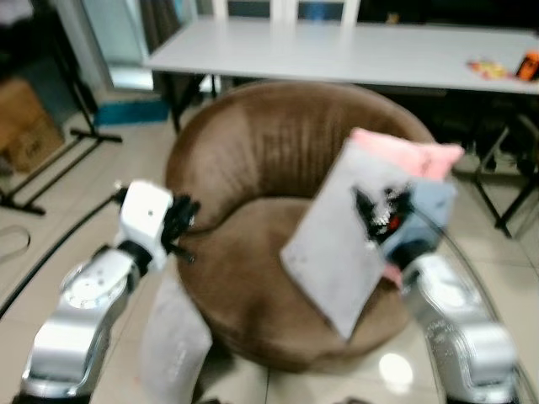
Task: Move the pillow to the sofa from floor
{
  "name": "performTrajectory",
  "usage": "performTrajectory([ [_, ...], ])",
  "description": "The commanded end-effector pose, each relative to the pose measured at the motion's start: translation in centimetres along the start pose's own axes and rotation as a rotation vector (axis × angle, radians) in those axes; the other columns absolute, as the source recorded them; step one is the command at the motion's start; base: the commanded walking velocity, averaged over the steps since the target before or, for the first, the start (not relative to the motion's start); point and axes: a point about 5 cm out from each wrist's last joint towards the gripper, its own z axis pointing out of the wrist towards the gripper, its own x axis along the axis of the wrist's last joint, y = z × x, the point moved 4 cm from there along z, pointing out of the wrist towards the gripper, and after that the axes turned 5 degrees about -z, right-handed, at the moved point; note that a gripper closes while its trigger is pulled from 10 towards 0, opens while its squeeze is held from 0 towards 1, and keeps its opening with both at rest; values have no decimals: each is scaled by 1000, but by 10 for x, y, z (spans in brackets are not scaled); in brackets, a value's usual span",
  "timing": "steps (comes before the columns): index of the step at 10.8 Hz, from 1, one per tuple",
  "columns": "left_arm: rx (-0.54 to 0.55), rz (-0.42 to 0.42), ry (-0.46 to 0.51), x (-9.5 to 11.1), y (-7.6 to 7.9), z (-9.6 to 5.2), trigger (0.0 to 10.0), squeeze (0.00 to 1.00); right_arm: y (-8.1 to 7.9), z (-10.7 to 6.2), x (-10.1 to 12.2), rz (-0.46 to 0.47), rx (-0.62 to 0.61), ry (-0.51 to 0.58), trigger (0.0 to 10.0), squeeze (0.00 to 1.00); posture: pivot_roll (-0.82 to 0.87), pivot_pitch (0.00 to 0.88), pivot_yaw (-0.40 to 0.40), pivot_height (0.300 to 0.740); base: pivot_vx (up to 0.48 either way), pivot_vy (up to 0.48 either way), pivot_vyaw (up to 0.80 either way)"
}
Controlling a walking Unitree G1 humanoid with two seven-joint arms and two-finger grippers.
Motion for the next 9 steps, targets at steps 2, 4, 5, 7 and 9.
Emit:
performTrajectory([
  [2,16,9,4,1,-2,-1,10000,0,6,-2,9,-23,-23,14,10000,0,-114,0,13,740,0,418,800],
  [4,20,12,5,1,-3,-1,10000,0,7,-3,6,8,-40,7,10000,0,-114,0,13,740,0,407,0],
  [5,21,13,5,1,-3,0,10000,0,8,-3,4,13,-48,-1,10000,0,-114,0,13,740,0,394,0],
  [7,27,14,39,6,-4,-1,10000,0,17,-6,-5,57,-115,-26,10000,0,-114,0,13,740,0,165,0],
  [9,63,13,48,7,-8,0,10000,0,28,-11,-14,18,-178,-51,10000,0,-114,0,18,740,0,0,0],
])
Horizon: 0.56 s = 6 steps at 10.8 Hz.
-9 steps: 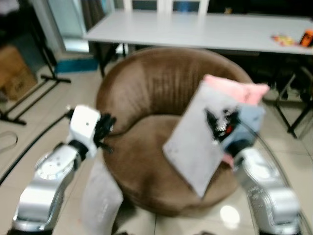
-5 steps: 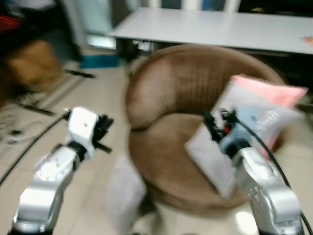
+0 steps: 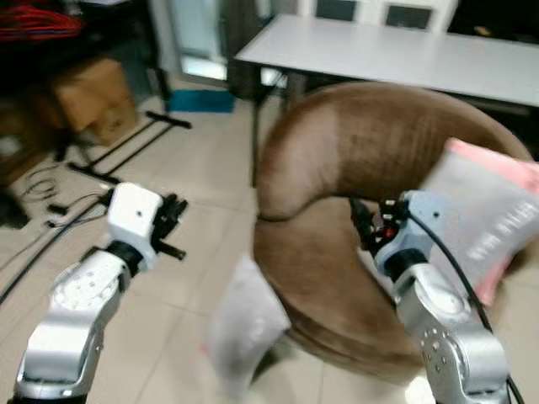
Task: Move the pillow to the sofa from floor
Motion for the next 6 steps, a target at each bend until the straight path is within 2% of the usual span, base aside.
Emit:
performTrajectory([
  [1,4,17,25,3,2,3,10000,0,16,-4,-5,-12,-80,-11,10000,0,-119,0,25,740,0,0,769],
  [2,6,13,39,4,2,4,10000,0,16,-2,-6,-8,-88,-13,10000,0,-119,0,25,740,0,0,769],
  [4,2,8,37,3,2,3,10000,0,21,1,-5,-10,-141,-4,10000,0,-115,0,27,740,328,0,756],
  [6,1,15,33,3,0,4,10000,0,22,2,-4,-4,-155,0,10000,0,-116,0,30,740,377,0,0],
])
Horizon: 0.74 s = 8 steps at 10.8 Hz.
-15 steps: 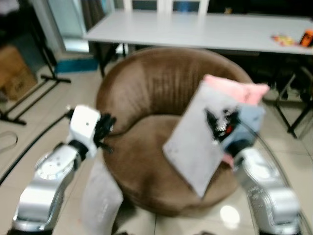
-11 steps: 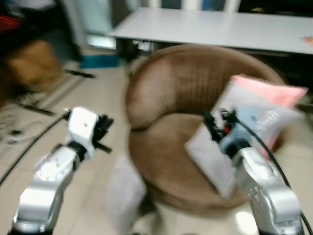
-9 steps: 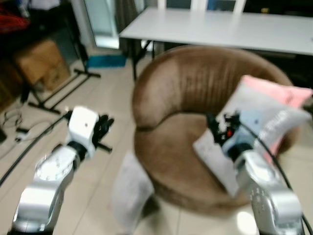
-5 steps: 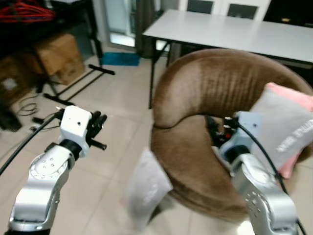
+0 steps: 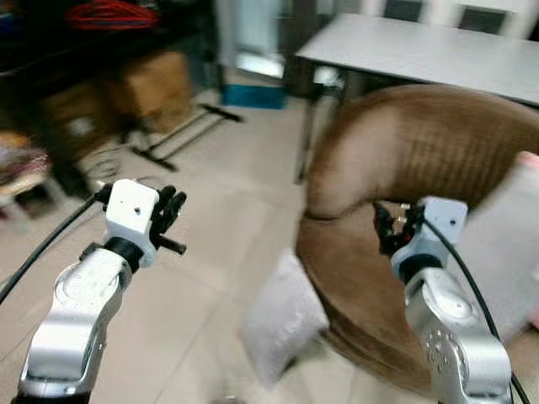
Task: Move the pillow to the sofa from floor
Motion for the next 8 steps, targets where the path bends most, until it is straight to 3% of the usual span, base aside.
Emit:
performTrajectory([
  [1,-1,10,-1,0,0,2,10000,0,2,1,3,1,-17,12,10000,0,-116,0,30,740,379,0,0],
  [8,-13,21,-3,0,-1,5,10000,0,-2,5,5,-16,-5,18,10000,0,-114,0,36,740,380,0,0],
])
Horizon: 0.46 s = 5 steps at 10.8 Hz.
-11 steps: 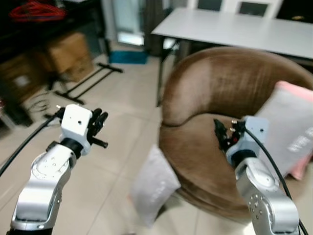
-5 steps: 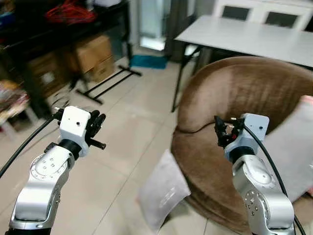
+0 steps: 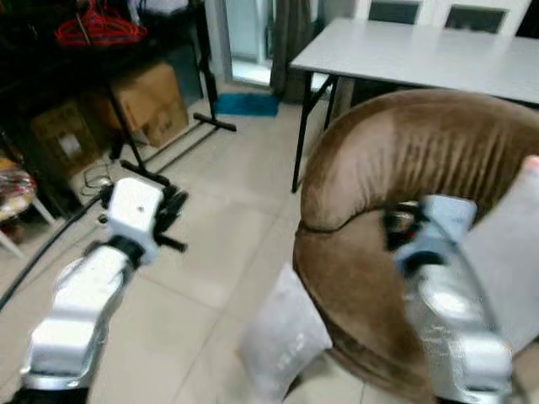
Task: Move the pillow to the sofa from floor
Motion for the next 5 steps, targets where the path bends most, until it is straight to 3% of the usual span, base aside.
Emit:
performTrajectory([
  [1,-27,7,11,4,6,3,10000,0,4,-1,3,-37,7,13,10000,0,-114,0,36,740,382,0,0],
  [3,-30,9,11,4,6,3,10000,0,0,-1,3,-77,40,10,10000,0,-114,0,36,740,375,0,0],
  [4,-31,11,10,3,6,3,10000,0,-1,-1,3,-86,45,12,10000,0,-114,0,36,740,356,0,513],
  [5,-32,12,11,4,6,3,10000,0,-2,0,3,-87,48,13,10000,0,-114,0,36,740,345,0,0],
])
